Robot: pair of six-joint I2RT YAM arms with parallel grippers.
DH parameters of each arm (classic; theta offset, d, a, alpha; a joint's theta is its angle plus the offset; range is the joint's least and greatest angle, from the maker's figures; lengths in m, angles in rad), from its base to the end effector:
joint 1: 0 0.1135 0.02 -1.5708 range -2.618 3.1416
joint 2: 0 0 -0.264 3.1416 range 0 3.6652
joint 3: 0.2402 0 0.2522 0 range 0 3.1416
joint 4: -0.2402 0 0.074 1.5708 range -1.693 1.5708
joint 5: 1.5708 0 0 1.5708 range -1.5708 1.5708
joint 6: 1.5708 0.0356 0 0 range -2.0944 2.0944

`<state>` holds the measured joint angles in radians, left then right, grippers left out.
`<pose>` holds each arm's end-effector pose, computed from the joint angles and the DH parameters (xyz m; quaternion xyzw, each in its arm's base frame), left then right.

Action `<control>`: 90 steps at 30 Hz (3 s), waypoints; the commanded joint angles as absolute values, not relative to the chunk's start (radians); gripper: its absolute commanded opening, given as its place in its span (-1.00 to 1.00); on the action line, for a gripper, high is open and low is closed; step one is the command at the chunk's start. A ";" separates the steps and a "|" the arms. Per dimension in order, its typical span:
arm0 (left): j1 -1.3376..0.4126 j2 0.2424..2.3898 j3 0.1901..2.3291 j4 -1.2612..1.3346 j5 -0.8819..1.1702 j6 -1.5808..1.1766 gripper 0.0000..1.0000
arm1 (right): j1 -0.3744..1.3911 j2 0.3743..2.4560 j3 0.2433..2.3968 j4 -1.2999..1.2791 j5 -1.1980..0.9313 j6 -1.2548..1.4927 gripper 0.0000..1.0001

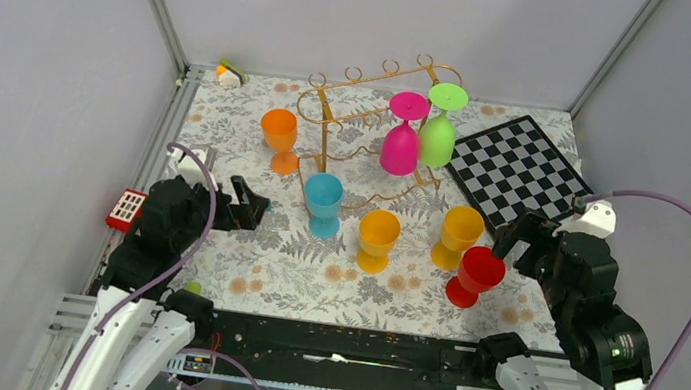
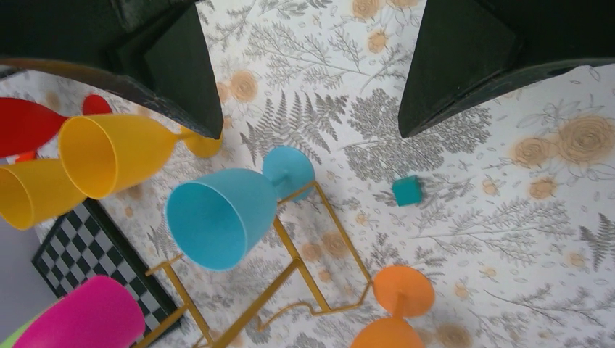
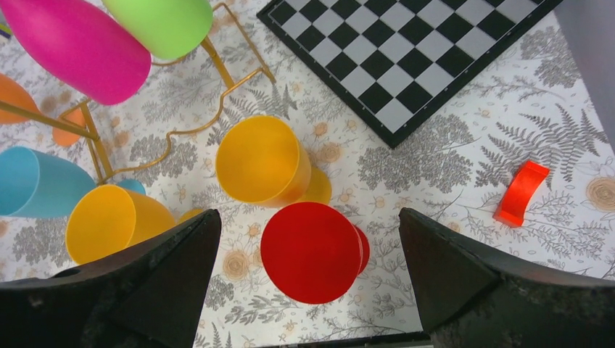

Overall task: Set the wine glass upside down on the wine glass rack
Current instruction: Pick up the wine glass at the center of the board.

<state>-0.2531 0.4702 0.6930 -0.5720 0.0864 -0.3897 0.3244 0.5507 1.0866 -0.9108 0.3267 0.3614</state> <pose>0.1088 -0.0313 0.3083 -0.0311 0.8182 -0.2146 0.5325 0.0750 0.0132 0.3889 0.1066 0.8137 0.0602 0.5683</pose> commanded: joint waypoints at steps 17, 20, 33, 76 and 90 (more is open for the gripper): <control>-0.258 0.513 0.728 -0.598 0.608 -0.627 0.87 | 0.321 0.617 1.015 -1.041 -0.074 0.456 0.98; -0.266 0.509 0.736 -0.595 0.624 -0.633 0.85 | 0.321 0.630 1.010 -1.044 -0.072 0.462 0.94; -0.488 0.620 0.760 -0.567 0.502 -0.603 0.78 | 0.321 0.834 1.105 -0.939 -0.006 0.341 0.66; -0.518 0.554 0.706 -0.631 0.208 -0.609 0.88 | 0.456 1.309 1.146 -0.778 0.104 0.269 -0.42; -0.518 0.526 0.794 -0.739 0.125 -0.550 0.91 | 0.456 1.211 1.203 -0.835 0.140 0.276 -1.00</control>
<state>-0.5144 0.5491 0.7254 -0.7250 0.1799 -0.5838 0.4473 1.2568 1.1271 -0.8009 0.0952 0.2813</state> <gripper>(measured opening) 0.949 0.026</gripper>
